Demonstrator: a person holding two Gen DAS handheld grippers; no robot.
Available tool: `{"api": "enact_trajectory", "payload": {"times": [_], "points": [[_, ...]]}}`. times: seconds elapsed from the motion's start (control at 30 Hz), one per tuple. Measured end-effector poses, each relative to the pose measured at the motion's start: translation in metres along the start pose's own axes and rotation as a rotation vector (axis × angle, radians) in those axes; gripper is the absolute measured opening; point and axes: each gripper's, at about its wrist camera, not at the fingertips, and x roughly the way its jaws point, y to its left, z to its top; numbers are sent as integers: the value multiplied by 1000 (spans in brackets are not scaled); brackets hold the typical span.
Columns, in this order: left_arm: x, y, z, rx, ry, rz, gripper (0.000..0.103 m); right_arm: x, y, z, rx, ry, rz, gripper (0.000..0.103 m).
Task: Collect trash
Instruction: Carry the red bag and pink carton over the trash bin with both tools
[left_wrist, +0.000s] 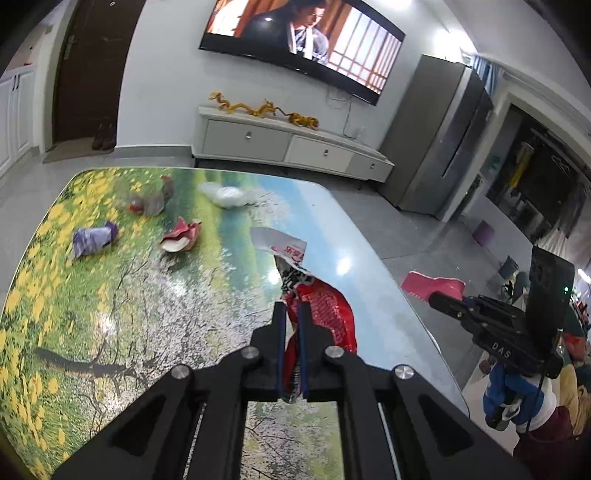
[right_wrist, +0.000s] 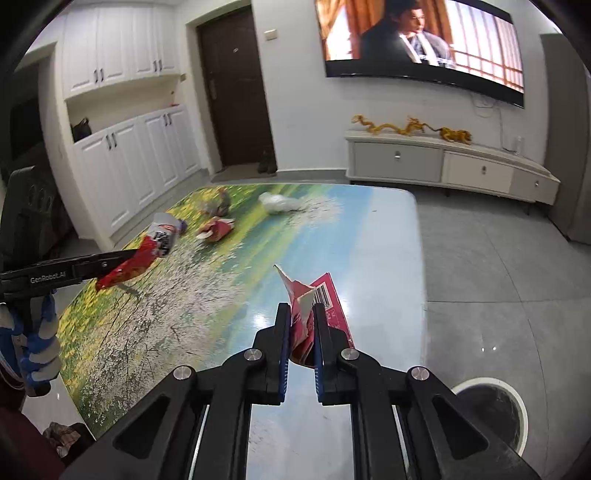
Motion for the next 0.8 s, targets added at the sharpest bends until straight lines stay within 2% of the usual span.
{"api": "enact_trajectory", "payload": {"times": [0.23, 0.47, 0.63, 0.8], "points": [[25, -27, 12, 46, 38, -45, 5, -17, -40, -14, 94, -26, -54, 11], [90, -111, 30, 172, 132, -176, 5, -40, -116, -45, 244, -16, -168, 11], [155, -194, 25, 291, 256, -265, 5, -44, -179, -83, 376, 32, -254, 11], [238, -259, 1, 362, 444, -260, 5, -31, -229, -123, 497, 104, -297, 11]]}}
